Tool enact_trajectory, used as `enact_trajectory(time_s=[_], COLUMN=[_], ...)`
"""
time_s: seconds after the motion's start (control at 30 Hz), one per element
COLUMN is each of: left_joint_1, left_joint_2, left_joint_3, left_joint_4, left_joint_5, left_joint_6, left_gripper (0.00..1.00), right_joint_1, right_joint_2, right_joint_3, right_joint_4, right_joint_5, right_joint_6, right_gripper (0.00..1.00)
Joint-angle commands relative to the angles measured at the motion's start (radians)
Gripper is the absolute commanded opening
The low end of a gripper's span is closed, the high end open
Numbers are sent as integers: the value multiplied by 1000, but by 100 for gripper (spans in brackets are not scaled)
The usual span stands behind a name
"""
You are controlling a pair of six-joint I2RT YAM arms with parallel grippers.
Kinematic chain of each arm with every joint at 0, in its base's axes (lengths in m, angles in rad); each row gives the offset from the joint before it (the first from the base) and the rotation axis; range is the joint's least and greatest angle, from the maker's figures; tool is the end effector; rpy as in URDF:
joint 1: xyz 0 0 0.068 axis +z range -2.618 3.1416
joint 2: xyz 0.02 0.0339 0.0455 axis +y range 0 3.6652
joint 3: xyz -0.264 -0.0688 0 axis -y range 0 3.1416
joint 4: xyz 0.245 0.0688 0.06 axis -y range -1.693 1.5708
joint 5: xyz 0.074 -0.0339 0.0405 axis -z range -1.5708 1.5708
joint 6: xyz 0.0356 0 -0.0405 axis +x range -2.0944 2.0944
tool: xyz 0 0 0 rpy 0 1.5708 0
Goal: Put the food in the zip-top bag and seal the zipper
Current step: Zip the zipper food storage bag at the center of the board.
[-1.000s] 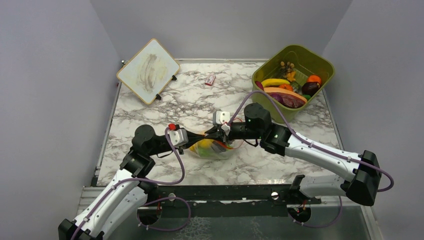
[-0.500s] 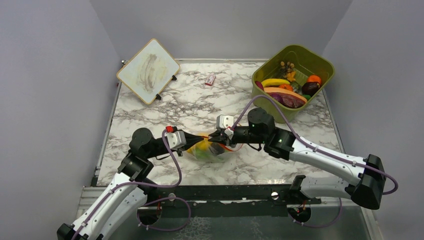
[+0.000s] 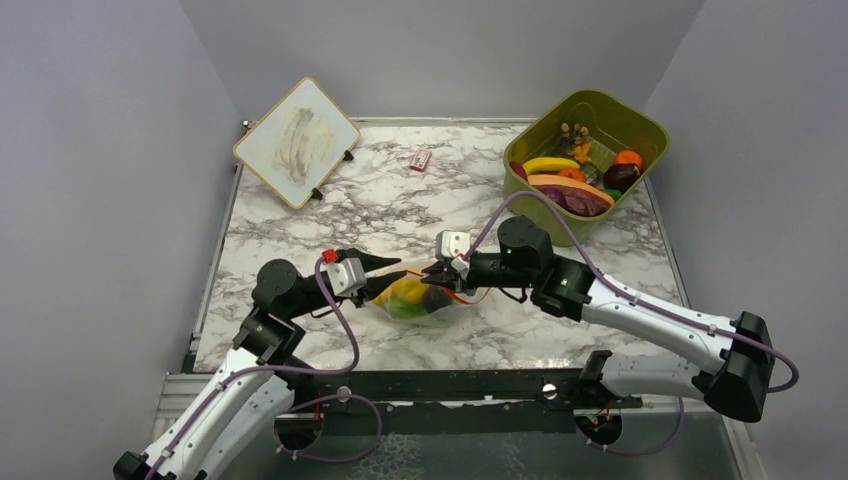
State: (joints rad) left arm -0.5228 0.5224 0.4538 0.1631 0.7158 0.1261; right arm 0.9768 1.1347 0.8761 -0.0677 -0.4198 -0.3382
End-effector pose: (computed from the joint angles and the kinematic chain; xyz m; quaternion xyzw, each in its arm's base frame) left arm 0.1098 -0.0902 0.2978 0.4465 0.5148 -0.3676 0.6328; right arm 0.1344 0.2249 0.3140 -0.5818 0.5548 0.3397 0.4881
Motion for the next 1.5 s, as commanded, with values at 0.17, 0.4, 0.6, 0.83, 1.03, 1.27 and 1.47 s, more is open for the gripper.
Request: enact_trajectory(time_s=[0.17,0.4,0.6,0.83,1.03,1.27,1.47], left_joint_1=[6,5,6,5,5,5,6], left_joint_2=[60,103,129,89,55,55,50], left_joint_3=[46,55,69,72,119,163,163], left_joint_4=[78,88,93,78,-4,-62,-62], left_joint_5=[136,162,200,154,17,-177,-312], left_joint_6=[-15,-10,-16,-19,51,122,146], left_gripper=[35,34,0,0,0,0,0], right_joint_1=[-6,-6,-6,-7,-14,-33,-46], right_joint_2=[0,21,23,12,-18,-36,-78], right_joint_3=[20,33,26,23,33,82,89], right_joint_4=[19,30,39,-9,-92,-217,-301], right_joint_5=[-72,-95,-91,-40,40,95,139], right_joint_6=[7,8,13,13,16,34,44], right_gripper=[1,1,1,1,1,1,1])
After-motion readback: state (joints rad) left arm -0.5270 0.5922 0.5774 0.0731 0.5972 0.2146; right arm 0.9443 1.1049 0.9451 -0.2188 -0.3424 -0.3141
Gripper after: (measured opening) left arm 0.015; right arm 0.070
